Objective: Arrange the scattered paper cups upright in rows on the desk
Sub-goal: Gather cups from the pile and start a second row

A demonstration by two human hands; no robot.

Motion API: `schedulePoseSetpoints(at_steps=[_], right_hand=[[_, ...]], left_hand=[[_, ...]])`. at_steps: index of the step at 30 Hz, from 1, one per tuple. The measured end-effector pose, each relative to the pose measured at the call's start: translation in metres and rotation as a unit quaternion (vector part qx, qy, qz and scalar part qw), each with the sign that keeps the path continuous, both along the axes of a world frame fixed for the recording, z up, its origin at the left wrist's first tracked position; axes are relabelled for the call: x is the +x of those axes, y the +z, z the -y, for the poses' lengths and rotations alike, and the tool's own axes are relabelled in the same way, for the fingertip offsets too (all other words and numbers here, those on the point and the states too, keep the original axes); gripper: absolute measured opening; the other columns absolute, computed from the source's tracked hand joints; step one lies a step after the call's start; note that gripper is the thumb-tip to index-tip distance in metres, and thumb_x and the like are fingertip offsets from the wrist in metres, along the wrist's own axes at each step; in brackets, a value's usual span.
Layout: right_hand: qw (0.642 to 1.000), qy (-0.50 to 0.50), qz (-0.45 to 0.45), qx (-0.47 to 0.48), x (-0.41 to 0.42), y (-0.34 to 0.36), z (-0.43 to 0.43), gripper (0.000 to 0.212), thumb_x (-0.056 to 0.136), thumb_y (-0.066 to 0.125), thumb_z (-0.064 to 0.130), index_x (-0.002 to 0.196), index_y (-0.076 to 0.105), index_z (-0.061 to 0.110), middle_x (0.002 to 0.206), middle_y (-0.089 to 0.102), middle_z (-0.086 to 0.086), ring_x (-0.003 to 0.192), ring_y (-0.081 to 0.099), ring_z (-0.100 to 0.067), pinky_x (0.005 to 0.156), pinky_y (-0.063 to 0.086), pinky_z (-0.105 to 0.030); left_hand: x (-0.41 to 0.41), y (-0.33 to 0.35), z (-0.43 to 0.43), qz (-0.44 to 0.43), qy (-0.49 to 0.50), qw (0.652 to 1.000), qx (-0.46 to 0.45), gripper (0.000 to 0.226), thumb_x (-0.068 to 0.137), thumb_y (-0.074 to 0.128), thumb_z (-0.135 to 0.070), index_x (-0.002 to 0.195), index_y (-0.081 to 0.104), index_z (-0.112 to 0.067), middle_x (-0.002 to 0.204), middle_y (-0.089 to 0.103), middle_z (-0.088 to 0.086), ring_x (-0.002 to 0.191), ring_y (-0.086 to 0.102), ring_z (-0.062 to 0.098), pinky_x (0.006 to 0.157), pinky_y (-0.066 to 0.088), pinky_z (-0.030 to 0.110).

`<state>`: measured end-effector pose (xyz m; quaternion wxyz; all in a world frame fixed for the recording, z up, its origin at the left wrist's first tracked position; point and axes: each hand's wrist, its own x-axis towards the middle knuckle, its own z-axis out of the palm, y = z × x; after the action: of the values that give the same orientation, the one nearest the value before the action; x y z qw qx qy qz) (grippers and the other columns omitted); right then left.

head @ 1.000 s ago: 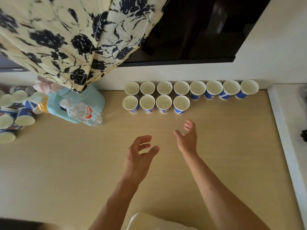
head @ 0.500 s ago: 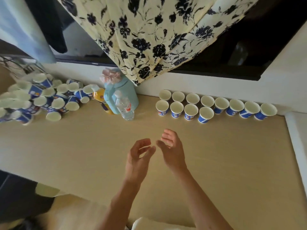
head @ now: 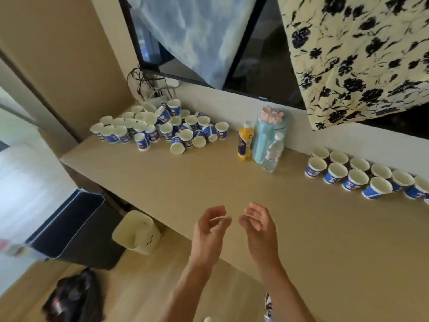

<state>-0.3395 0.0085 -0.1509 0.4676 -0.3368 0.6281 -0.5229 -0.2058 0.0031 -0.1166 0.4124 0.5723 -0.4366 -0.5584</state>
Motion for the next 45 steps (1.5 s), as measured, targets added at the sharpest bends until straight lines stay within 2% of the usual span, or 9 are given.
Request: schedulePoseSetpoints(at_steps=[3, 9, 14, 22, 26, 35, 38, 41, 45], right_hand=[[1.0, -0.002, -0.004, 0.001, 0.026, 0.007, 0.005, 0.04, 0.091, 0.072, 0.01, 0.127, 0.059, 0.021, 0.12, 0.067, 0.003, 0.111, 0.066, -0.012, 0.086, 0.047, -0.022], [1.0, -0.013, -0.009, 0.003, 0.048, 0.013, 0.041, 0.051, 0.073, 0.07, 0.033, 0.122, 0.061, 0.025, 0.117, 0.069, 0.004, 0.109, 0.067, -0.015, 0.091, 0.051, -0.031], [1.0, 0.014, -0.001, -0.006, 0.064, 0.011, 0.1, 0.041, 0.083, 0.074, 0.018, 0.122, 0.062, 0.023, 0.117, 0.07, 0.002, 0.106, 0.068, -0.017, 0.097, 0.054, -0.044], [0.998, 0.042, 0.021, -0.036, 0.084, 0.014, 0.171, 0.036, 0.092, 0.071, 0.01, 0.125, 0.062, 0.019, 0.12, 0.068, 0.001, 0.107, 0.068, -0.014, 0.093, 0.055, -0.037], [0.999, 0.029, 0.026, -0.022, 0.087, 0.008, 0.19, 0.038, 0.084, 0.076, 0.023, 0.12, 0.064, 0.024, 0.119, 0.069, 0.003, 0.104, 0.069, -0.009, 0.089, 0.053, -0.031], [0.999, -0.048, 0.0, 0.023, 0.121, -0.003, 0.259, 0.025, 0.09, 0.074, 0.008, 0.111, 0.068, 0.021, 0.112, 0.072, 0.001, 0.095, 0.07, -0.005, 0.085, 0.053, -0.03], [0.996, -0.077, 0.0, 0.041, 0.139, -0.011, 0.278, 0.023, 0.091, 0.074, 0.011, 0.109, 0.069, 0.023, 0.109, 0.073, 0.0, 0.101, 0.07, -0.016, 0.085, 0.054, -0.03], [0.994, -0.097, -0.003, 0.046, 0.155, -0.013, 0.292, 0.023, 0.091, 0.073, 0.011, 0.113, 0.068, 0.02, 0.11, 0.073, -0.003, 0.101, 0.069, -0.015, 0.085, 0.053, -0.028], [0.992, -0.11, -0.009, 0.059, 0.179, -0.017, 0.303, 0.022, 0.092, 0.072, 0.01, 0.113, 0.068, 0.016, 0.108, 0.073, -0.004, 0.1, 0.068, -0.013, 0.084, 0.051, -0.025]], left_hand=[[0.033, 0.005, 0.004, -0.007, 0.011, 1.0, -0.001, 0.035, 0.075, 0.066, -0.043, 0.106, 0.07, -0.026, 0.1, 0.073, -0.015, 0.096, 0.068, 0.006, 0.088, 0.055, 0.035], [0.054, 0.008, 0.034, -0.03, 0.013, 0.999, 0.003, 0.032, 0.078, 0.065, -0.037, 0.106, 0.069, -0.022, 0.092, 0.072, -0.018, 0.094, 0.067, 0.007, 0.087, 0.054, 0.033], [0.074, 0.013, 0.084, -0.016, 0.027, 0.999, -0.018, 0.038, 0.074, 0.067, -0.043, 0.106, 0.069, -0.021, 0.094, 0.071, -0.018, 0.094, 0.068, 0.006, 0.084, 0.054, 0.028], [0.098, 0.013, 0.163, 0.014, 0.059, 0.998, -0.02, 0.051, 0.063, 0.066, -0.054, 0.103, 0.07, -0.024, 0.09, 0.073, -0.018, 0.088, 0.067, 0.006, 0.081, 0.054, 0.03], [0.104, -0.002, 0.195, 0.02, 0.03, 0.999, -0.016, 0.047, 0.066, 0.066, -0.054, 0.103, 0.07, -0.026, 0.097, 0.072, -0.013, 0.092, 0.067, 0.009, 0.08, 0.052, 0.028], [0.142, -0.028, 0.316, 0.11, -0.076, 0.991, -0.014, 0.019, 0.091, 0.072, -0.028, 0.109, 0.068, -0.026, 0.105, 0.07, -0.013, 0.094, 0.066, 0.0, 0.07, 0.047, 0.011], [0.161, -0.06, 0.364, 0.254, -0.142, 0.954, -0.064, 0.032, 0.092, 0.072, -0.028, 0.122, 0.065, -0.019, 0.125, 0.061, -0.005, 0.114, 0.059, 0.012, 0.084, 0.045, 0.017], [0.178, -0.088, 0.403, 0.405, -0.237, 0.877, -0.102, 0.044, 0.092, 0.069, -0.034, 0.131, 0.06, -0.016, 0.14, 0.05, 0.003, 0.13, 0.046, 0.024, 0.106, 0.037, 0.032], [0.202, -0.114, 0.444, 0.535, -0.339, 0.765, -0.118, 0.054, 0.094, 0.062, -0.042, 0.141, 0.052, -0.015, 0.147, 0.037, 0.008, 0.135, 0.035, 0.03, 0.113, 0.037, 0.039]])
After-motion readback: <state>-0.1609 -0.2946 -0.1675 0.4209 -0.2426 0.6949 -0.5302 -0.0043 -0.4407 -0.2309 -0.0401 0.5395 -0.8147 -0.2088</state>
